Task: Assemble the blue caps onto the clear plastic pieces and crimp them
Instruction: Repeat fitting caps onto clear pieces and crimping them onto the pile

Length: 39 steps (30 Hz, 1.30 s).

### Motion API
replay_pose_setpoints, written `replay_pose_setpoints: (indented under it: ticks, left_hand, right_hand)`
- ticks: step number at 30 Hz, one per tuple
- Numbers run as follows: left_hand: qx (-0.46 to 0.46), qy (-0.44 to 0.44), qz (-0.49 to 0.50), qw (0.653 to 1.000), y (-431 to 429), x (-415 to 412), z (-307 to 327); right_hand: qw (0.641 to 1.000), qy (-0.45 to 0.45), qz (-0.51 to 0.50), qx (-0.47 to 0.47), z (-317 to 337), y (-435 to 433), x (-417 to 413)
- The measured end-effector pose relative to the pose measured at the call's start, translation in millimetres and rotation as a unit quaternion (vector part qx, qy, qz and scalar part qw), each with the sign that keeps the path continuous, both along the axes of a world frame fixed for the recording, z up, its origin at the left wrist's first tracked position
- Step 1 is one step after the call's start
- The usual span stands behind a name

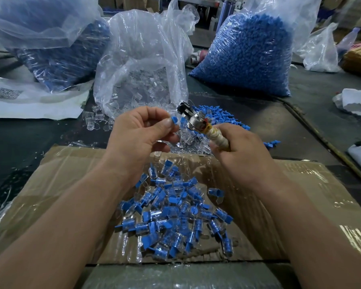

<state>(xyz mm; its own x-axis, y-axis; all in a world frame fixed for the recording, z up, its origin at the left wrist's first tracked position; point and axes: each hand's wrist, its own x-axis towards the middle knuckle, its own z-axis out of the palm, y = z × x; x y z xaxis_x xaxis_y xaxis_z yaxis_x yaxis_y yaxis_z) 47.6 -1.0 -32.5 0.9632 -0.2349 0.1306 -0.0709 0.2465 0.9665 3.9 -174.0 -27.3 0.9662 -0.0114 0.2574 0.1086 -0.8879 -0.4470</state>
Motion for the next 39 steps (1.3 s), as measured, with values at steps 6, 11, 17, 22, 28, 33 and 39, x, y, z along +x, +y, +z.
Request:
replay_pose_setpoints:
  ticks: [6,11,17,22,28,33,39]
  left_hand:
    - [0.012,-0.018,0.002,1.000,-0.2,-1.2,-0.4]
    - [0.011,-0.026,0.001,1.000,-0.5,-1.7,0.3]
    - [0.014,-0.035,0.009,0.999,-1.4,-1.8,1.1]
    - [0.015,-0.042,0.010,0.999,-1.8,-1.9,0.5]
    - [0.018,-0.056,0.026,0.998,-3.7,-2.9,0.3]
    - [0.024,-0.080,0.042,0.996,-5.0,-4.8,0.8]
    - [0.033,-0.091,0.051,0.994,-4.4,-4.7,0.4]
  right_hand:
    - [1.000,0.015,0.011,0.006,0.3,2.2,-0.4]
    - [1.000,0.018,0.004,0.002,-0.7,2.3,-0.9]
    - [1.000,0.020,0.015,-0.001,-2.7,4.8,-0.9]
    - [0.999,-0.001,0.003,-0.053,-2.0,4.7,-0.1]
    - [0.999,0.039,0.004,-0.004,-2.1,6.2,-0.7]
    - [0.999,0.034,-0.002,0.001,-1.8,8.3,0.2]
    - [0.999,0.034,-0.015,-0.008,-2.4,9.3,2.3]
